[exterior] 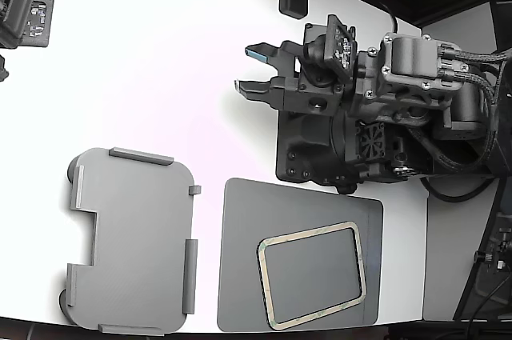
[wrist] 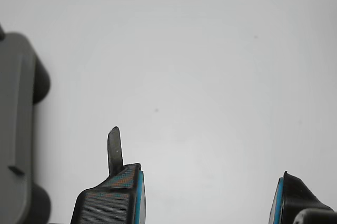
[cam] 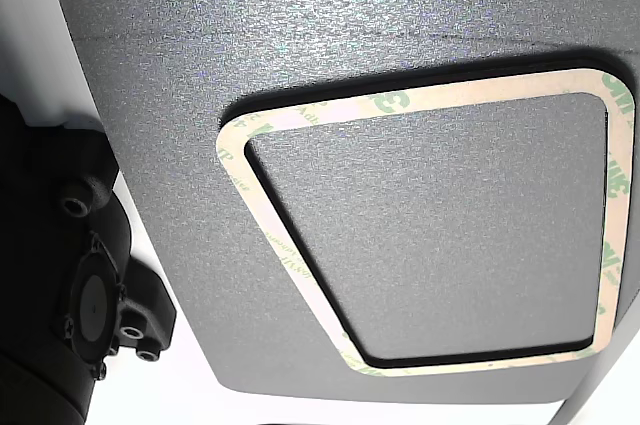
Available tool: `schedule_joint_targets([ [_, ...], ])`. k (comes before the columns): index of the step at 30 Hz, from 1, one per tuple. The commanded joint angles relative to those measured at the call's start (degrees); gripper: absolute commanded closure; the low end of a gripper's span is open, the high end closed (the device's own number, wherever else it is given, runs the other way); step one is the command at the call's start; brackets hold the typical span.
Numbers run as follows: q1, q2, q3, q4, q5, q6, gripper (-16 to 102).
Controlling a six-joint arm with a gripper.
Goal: Grab top frame and put it into gray box.
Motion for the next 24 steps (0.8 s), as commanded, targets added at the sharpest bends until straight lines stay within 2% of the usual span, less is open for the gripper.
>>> schedule_joint_targets([
  [1, -0.7, 1.2, -1.7, -0.3, 0.6, 0.2, -13],
  [13, -0.7, 1.2, -1.3, -0.3, 1.0, 0.5, -14],
  [17, -0.7, 0.4, -4.4, -0.5, 0.5, -0.4, 0],
  [19, -0.7, -1.0, -6.9, -1.3, -2.5, -2.8, -2],
  [21, -0.7, -0.8, -7.8, -3.7, -7.4, -9.6, -14],
  [24, -0.7, 1.1, -7.2, -7.7, -12.7, -17.5, -14],
])
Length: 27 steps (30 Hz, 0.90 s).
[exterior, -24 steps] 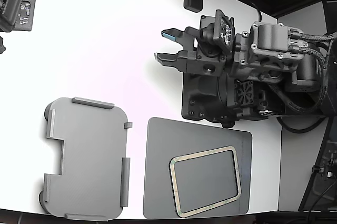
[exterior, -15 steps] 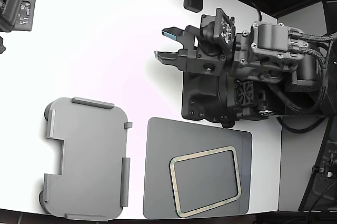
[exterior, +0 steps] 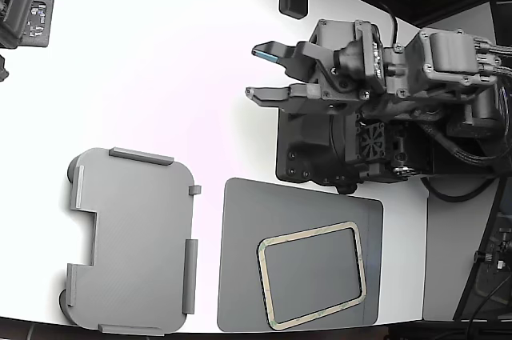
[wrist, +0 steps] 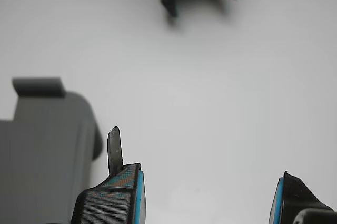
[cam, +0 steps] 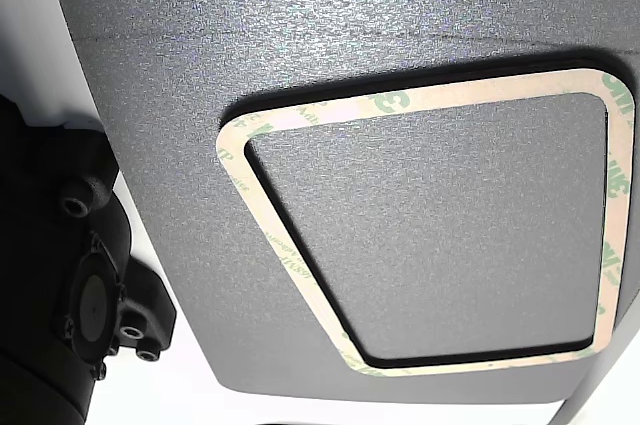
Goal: Grab top frame and put it into gray box.
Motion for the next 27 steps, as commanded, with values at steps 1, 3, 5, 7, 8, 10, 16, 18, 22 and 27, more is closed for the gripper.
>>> schedule_joint_targets([
  [1, -0.7, 1.6, -1.6, -3.5, -6.3, -9.8, -14],
  [3, -0.7, 1.2, -2.5, -4.9, -9.8, -12.7, -14],
  [5, -0.7, 0.0, -4.0, -5.7, -11.4, -13.3, -14],
  [7, -0.7, -3.0, -6.9, -5.1, -13.2, -14.8, -14],
  [8, -0.7, -5.1, -8.9, -4.0, -14.1, -16.4, -14],
  [10, -0.6, -10.5, -14.1, -0.4, -16.2, -20.3, -14],
  [16, -0.5, -23.0, -24.5, 4.4, -21.6, -27.0, -14],
  [18, 0.4, -26.5, -27.2, 6.1, -22.2, -29.4, -14],
  [22, 2.1, -30.2, -28.7, 7.1, -22.4, -31.9, -14],
  [27, 9.6, -35.9, -34.2, 10.9, -16.2, -33.4, -14],
])
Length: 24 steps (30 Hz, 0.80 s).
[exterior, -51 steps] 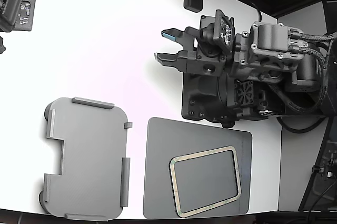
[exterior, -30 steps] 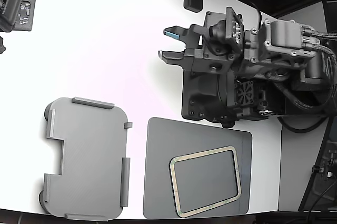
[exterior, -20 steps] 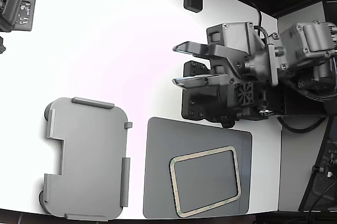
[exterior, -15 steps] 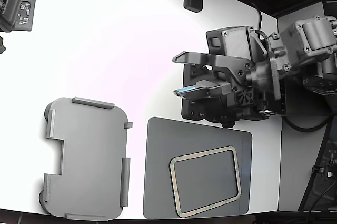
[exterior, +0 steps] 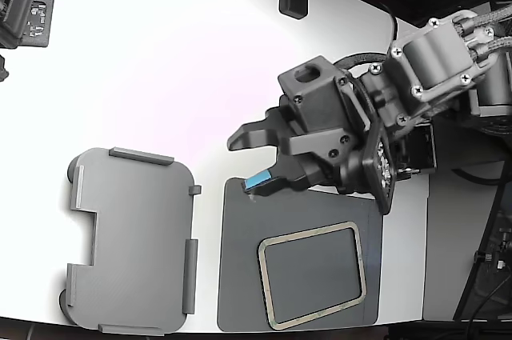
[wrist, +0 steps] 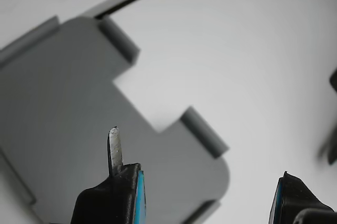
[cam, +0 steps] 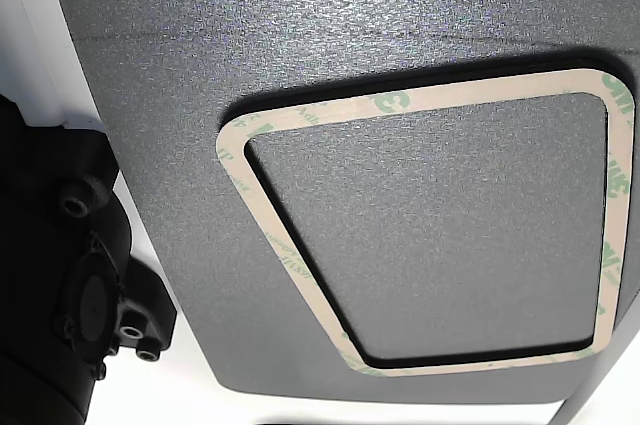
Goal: Grab top frame and put it into gray box.
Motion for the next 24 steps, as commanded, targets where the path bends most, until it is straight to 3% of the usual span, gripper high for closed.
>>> schedule_joint_targets([
  [1, 3.7, -1.7, -4.1, 0.6, 2.8, -0.3, -14],
  [6, 10.5, -6.4, -7.9, 2.5, 7.1, -2.6, -14],
  [15, 27.2, -8.6, -3.4, -1.7, 19.6, -2.7, -14],
  [19, 32.9, -7.0, 1.4, -4.1, 20.9, -4.0, -14],
  [24, 39.4, -11.1, -1.8, 0.1, 23.8, -4.9, -15],
])
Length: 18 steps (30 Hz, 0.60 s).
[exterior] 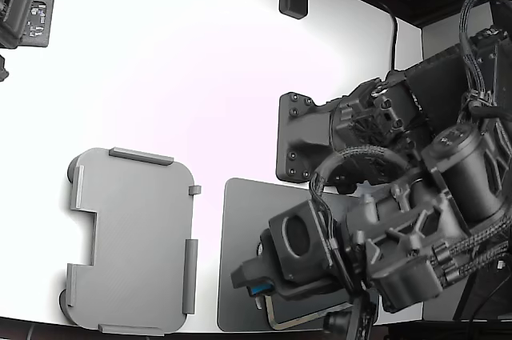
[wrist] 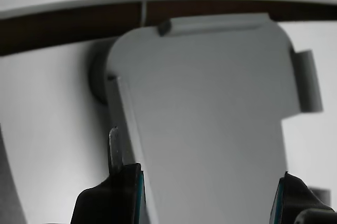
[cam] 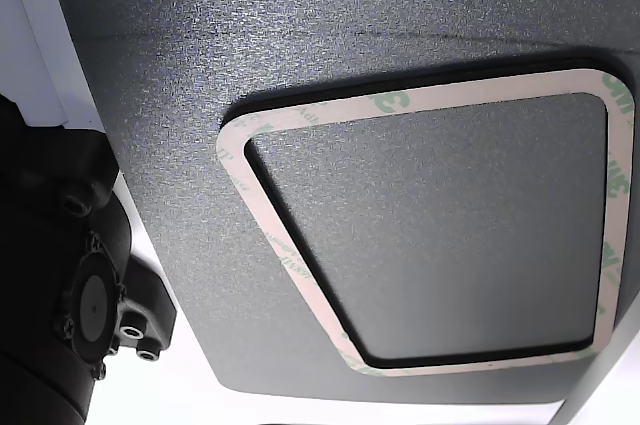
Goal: Grab top frame and put it into gray box.
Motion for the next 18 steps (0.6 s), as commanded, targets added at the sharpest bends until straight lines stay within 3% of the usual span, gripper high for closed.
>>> schedule_joint_targets([
  [1, 2.4, -1.0, -4.7, 2.7, 0.4, 0.0, -15],
  [8, 9.3, -9.4, -14.9, 13.4, 2.6, -1.7, -15],
  [12, 11.2, -14.5, -21.5, 23.7, 4.2, -9.8, -15],
  [18, 16.2, -13.5, -19.1, 25.7, 4.2, -12.1, -15],
])
